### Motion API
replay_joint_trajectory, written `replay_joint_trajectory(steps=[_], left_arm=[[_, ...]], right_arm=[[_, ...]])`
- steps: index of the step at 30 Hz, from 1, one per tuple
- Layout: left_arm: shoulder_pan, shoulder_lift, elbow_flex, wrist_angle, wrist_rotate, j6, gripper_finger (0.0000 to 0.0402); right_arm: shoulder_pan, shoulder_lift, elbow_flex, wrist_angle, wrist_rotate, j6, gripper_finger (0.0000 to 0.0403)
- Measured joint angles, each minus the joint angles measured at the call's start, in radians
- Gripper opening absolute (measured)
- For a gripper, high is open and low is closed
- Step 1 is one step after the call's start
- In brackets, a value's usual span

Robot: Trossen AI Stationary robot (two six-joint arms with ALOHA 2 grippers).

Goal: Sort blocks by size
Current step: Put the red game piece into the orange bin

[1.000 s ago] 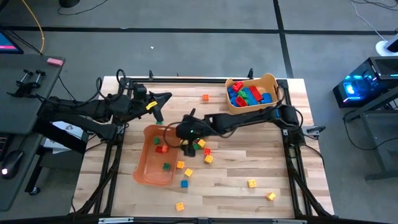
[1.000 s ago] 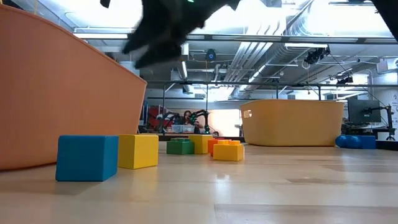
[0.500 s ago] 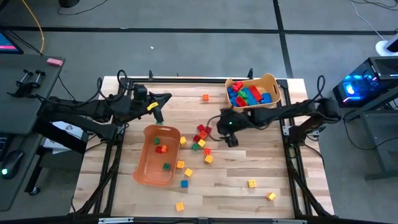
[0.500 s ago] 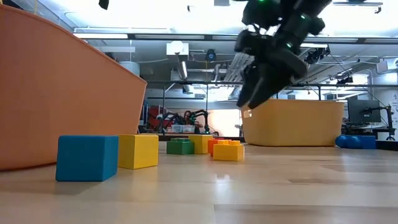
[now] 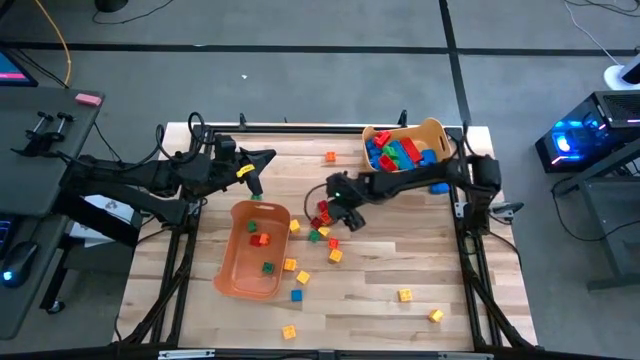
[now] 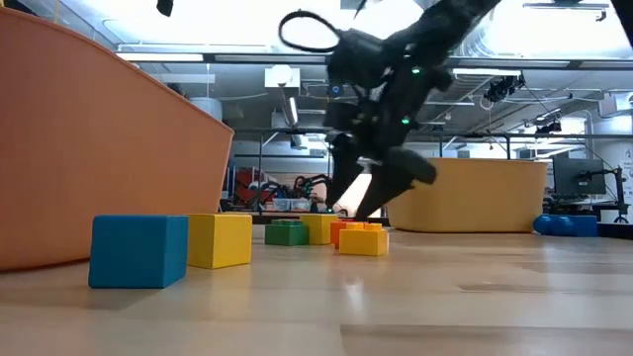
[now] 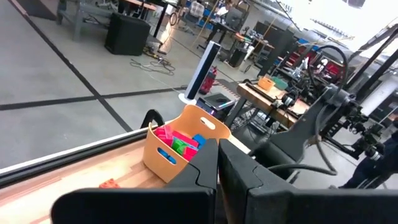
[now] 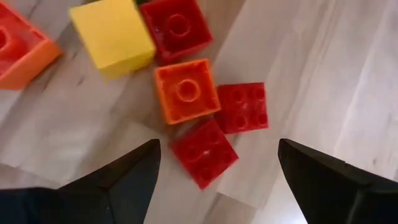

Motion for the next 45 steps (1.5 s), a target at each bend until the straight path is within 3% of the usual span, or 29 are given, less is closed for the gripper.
replay_joint_trajectory(steps=[5,13,18,26,31,39,45], left_arm=[[0.000,0.000,0.000,0.000,0.000,-0.002,0.0000],[0.000,0.000,0.000,-0.001,0.000,-0.001,0.0000],[0.000,0.000,0.000,0.000,0.000,-0.001,0.0000],[-0.001,0.000,0.000,-0.006,0.008,-0.019,0.0000],[-0.001,0.000,0.000,-0.012,0.012,-0.026,0.0000],[0.000,0.000,0.000,-0.014,0.012,-0.018,0.0000],[0.000,0.000,0.000,-0.021,0.003,-0.001,0.0000]], right_arm=[[-0.045,0.064,0.073,-0.117,-0.065,-0.047,0.0322],[-0.047,0.080,0.081,-0.117,-0.124,-0.119,0.0305],[-0.041,0.088,0.082,-0.110,-0.123,-0.165,0.0260],[-0.029,0.123,0.084,-0.144,-0.126,-0.101,0.0174],[-0.018,0.112,0.083,-0.169,-0.113,-0.024,0.0139],[-0.016,-0.026,0.078,-0.185,-0.132,0.172,0.0138],[0.012,-0.115,0.081,0.149,-0.268,0.451,0.0138]])
